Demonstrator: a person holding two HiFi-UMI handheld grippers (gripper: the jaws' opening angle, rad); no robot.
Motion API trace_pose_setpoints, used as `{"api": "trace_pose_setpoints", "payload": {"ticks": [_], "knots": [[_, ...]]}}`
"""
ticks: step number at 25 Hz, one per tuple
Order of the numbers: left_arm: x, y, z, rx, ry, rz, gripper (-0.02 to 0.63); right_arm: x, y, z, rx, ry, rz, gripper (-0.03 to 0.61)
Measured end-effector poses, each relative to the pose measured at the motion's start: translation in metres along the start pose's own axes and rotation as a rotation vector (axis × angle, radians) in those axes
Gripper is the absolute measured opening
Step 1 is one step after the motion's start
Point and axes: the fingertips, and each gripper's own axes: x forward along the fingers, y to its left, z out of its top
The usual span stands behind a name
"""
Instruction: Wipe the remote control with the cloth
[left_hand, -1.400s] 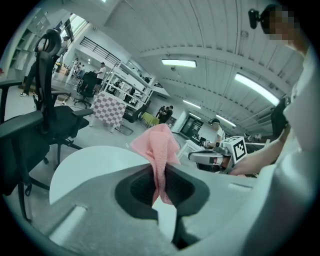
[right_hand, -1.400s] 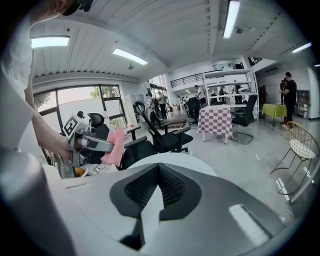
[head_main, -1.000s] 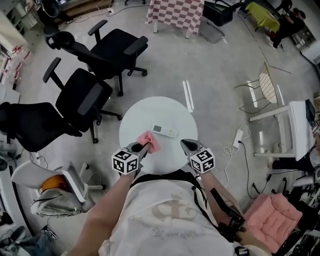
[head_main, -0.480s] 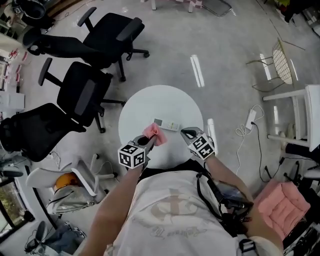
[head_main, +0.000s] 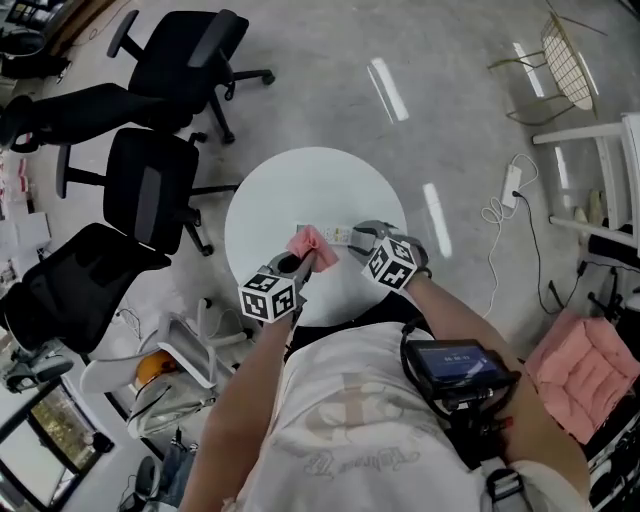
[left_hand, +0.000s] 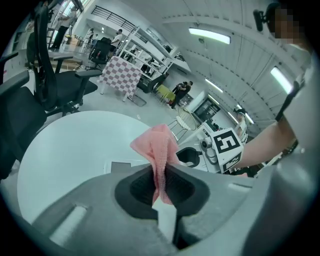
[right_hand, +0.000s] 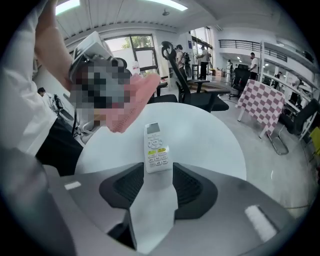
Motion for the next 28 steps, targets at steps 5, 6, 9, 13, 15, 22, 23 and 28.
{"api": "trace_pose_setpoints", "payload": {"ticks": [5,6,9,13,15,22,23,28], "knots": [[0.013,0.000,0.004,0.008,0.044,-0.010,0.020,0.010,0.005,0.001,-0.075,0.022,0.016,0.232],[0.016,0.000,0.004,0.012,0.055,-0.011,0.020,0.012,0.006,0.000,-0.088,0.028,0.021,0.238],[0.027,-0.002,0.005,0.021,0.090,-0.017,0.020,0.017,0.008,-0.002,-0.131,0.042,0.025,0.236],[0.046,-0.009,-0.003,0.023,0.163,-0.044,0.020,0.019,0.011,-0.002,-0.167,0.037,0.014,0.215],[0.054,-0.010,-0.006,0.018,0.193,-0.051,0.020,0.019,0.013,-0.001,-0.178,0.037,0.015,0.209],[0.082,-0.015,-0.004,0.011,0.248,-0.086,0.020,0.021,0.015,0.006,-0.210,0.035,0.026,0.207],[0.085,-0.017,-0.006,0.011,0.261,-0.086,0.020,0.021,0.016,0.007,-0.212,0.036,0.028,0.207],[0.089,-0.011,-0.010,0.060,0.307,-0.020,0.020,0.022,0.015,0.008,-0.196,0.041,0.024,0.206]]}}
